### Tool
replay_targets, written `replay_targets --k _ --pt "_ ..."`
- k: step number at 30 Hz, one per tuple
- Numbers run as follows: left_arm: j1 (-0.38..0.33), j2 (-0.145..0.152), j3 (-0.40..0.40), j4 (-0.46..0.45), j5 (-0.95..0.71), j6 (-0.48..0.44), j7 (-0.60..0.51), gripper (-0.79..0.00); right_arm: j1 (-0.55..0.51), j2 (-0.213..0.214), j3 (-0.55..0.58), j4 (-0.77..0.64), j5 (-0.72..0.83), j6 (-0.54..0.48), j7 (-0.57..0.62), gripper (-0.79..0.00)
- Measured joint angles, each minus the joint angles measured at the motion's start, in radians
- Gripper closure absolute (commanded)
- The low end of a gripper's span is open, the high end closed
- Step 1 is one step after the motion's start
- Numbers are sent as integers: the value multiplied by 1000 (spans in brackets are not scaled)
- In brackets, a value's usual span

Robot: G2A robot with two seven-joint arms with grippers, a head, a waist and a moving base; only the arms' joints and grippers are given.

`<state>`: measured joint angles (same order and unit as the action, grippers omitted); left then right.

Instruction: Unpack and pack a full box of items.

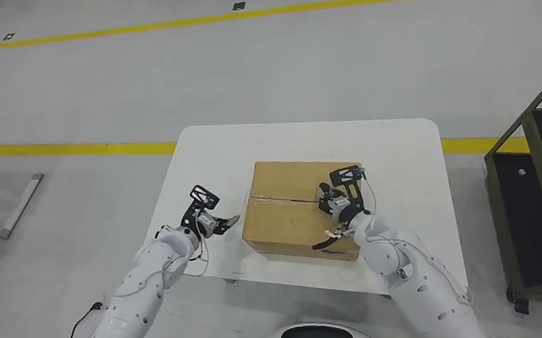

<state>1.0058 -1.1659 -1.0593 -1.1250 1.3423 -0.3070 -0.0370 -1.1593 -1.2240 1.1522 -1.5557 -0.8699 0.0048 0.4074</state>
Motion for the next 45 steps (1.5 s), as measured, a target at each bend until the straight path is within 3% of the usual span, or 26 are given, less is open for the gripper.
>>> replay_targets --k 12,19,28,33,45 --pt "-131 -74 150 210 -9 -51 206 -785 -15 0 26 -10 -6 2 11 0" --pt "-176 -112 204 300 33 24 402 -785 -7 -5 16 -10 -10 5 15 0" --pt "-185 -127 168 358 -10 113 529 -785 -4 -8 17 0 -9 0 15 0" --pt "-180 -128 146 360 -28 129 544 -785 -4 -10 19 0 -11 -1 17 0" --pt "-186 -131 98 293 -43 154 561 -785 -25 -11 36 -15 -13 3 14 0"
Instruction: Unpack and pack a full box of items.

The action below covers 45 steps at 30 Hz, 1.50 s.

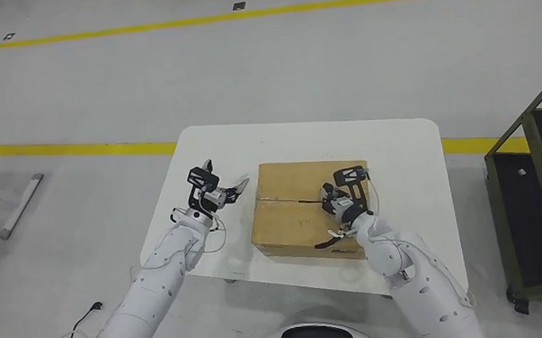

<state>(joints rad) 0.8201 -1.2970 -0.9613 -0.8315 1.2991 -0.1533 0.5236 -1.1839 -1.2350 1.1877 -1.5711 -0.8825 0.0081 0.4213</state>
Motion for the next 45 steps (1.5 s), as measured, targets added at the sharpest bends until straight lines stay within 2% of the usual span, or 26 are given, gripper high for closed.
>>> replay_targets --k 25,43,44,45 --pt "1 4 -78 -254 25 -35 -145 -785 -32 1 61 -76 -2 54 44 0" --pt "-4 -32 -2 -288 33 -80 -183 -785 -36 -5 78 -42 4 114 31 0" --pt "-3 -33 0 -288 34 -83 -183 -785 -36 -5 79 -44 5 114 33 -58" --pt "-1 -34 1 -290 36 -86 -183 -785 -36 -5 80 -47 6 114 35 -55"
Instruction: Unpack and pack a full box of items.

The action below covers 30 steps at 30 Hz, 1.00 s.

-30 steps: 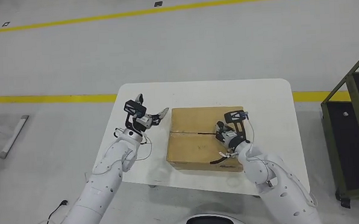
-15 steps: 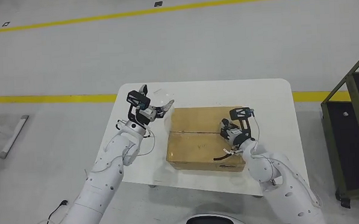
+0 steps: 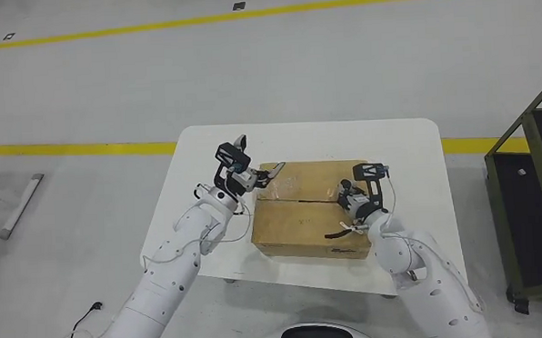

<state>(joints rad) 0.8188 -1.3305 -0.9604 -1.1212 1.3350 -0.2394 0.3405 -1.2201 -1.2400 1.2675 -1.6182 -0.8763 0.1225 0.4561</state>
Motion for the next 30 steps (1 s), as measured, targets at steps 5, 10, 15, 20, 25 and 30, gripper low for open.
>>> replay_targets --k 5,10,15,20,25,30 --pt "13 8 -36 -23 6 -15 -7 -785 1 1 10 -24 16 -28 16 -225" --pt "68 38 -141 -88 8 -38 -57 -785 13 1 23 -27 55 -61 40 -231" --pt "155 65 -249 -172 -11 -41 -140 -785 51 -2 31 -3 159 -105 89 -265" --pt "248 84 -332 -248 -44 -53 -220 -785 136 -10 26 71 317 -126 193 -262" --pt "314 93 -370 -288 -56 -61 -271 -785 242 -23 -12 185 443 -109 296 -372" --pt "345 97 -379 -294 -58 -61 -301 -785 326 -37 -57 281 542 -107 361 -369"
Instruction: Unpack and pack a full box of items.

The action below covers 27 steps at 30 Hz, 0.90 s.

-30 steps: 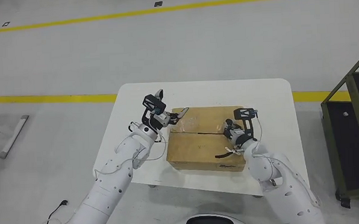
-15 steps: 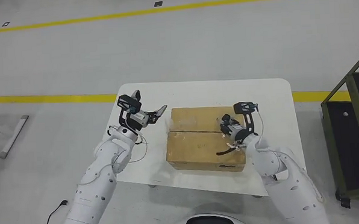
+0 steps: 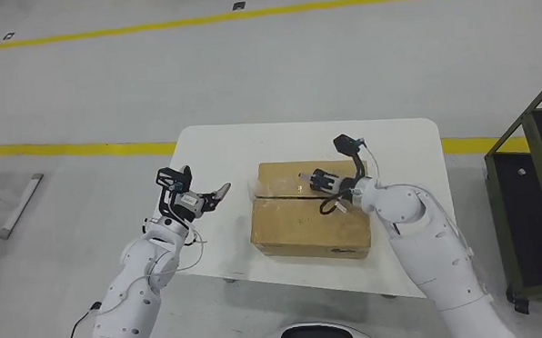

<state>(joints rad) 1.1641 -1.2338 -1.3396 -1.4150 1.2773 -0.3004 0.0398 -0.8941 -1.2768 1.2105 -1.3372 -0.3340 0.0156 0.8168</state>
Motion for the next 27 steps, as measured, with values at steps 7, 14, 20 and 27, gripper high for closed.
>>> replay_targets --k 7,14,20,27 --pt "5 2 -8 12 -1 8 -12 -785 94 -16 -59 116 52 9 49 -369" --pt "-2 1 -6 17 -3 10 -11 -785 146 -22 -94 190 40 16 65 -363" --pt "-10 0 2 30 -5 8 -9 -785 176 -29 -136 209 -22 31 38 -366" --pt "-20 -1 8 43 -5 7 -4 -785 200 -40 -187 217 -61 47 25 -363"
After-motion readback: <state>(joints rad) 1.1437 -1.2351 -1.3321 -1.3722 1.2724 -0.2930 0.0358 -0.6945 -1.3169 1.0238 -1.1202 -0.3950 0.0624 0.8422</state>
